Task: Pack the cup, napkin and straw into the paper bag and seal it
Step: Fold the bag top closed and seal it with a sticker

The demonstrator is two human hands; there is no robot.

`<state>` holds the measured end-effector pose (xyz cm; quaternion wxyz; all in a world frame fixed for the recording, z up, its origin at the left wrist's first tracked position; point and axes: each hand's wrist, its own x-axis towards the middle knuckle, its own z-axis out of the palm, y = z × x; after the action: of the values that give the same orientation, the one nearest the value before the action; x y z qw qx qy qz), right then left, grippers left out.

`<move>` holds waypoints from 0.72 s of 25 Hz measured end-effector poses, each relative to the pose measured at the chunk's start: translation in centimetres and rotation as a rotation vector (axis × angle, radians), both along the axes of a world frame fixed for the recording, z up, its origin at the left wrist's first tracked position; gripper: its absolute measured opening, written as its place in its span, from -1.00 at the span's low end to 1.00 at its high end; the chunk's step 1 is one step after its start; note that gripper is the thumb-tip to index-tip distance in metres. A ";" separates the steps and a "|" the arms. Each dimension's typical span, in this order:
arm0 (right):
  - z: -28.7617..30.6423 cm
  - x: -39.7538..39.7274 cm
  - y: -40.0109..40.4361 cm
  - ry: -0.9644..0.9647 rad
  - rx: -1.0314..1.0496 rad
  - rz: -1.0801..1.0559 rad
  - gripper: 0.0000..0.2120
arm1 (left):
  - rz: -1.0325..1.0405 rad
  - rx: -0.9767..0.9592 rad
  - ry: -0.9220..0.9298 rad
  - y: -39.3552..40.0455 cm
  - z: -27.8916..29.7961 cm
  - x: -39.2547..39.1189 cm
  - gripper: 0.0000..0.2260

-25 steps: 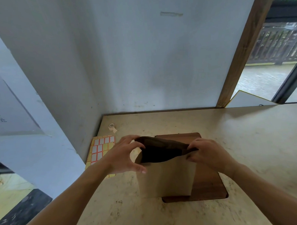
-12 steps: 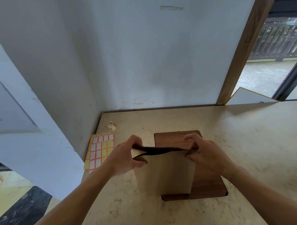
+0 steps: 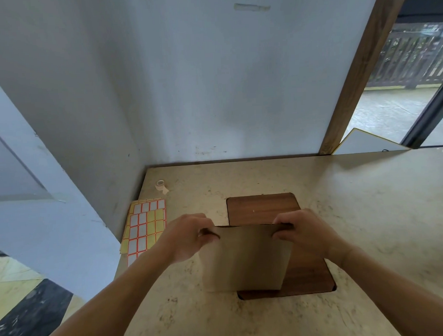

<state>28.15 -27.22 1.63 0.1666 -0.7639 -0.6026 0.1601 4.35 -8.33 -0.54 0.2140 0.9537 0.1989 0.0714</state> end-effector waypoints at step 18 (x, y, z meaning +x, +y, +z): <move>-2.9 -0.5 -1.7 -0.353 0.127 0.059 -0.61 | -0.042 0.147 -0.153 -1.1 -2.5 0.5 -0.75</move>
<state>27.63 -28.93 -1.30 0.1014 -0.7501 -0.6534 -0.0100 4.88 -9.40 -3.08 0.1597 0.9625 0.1561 0.1538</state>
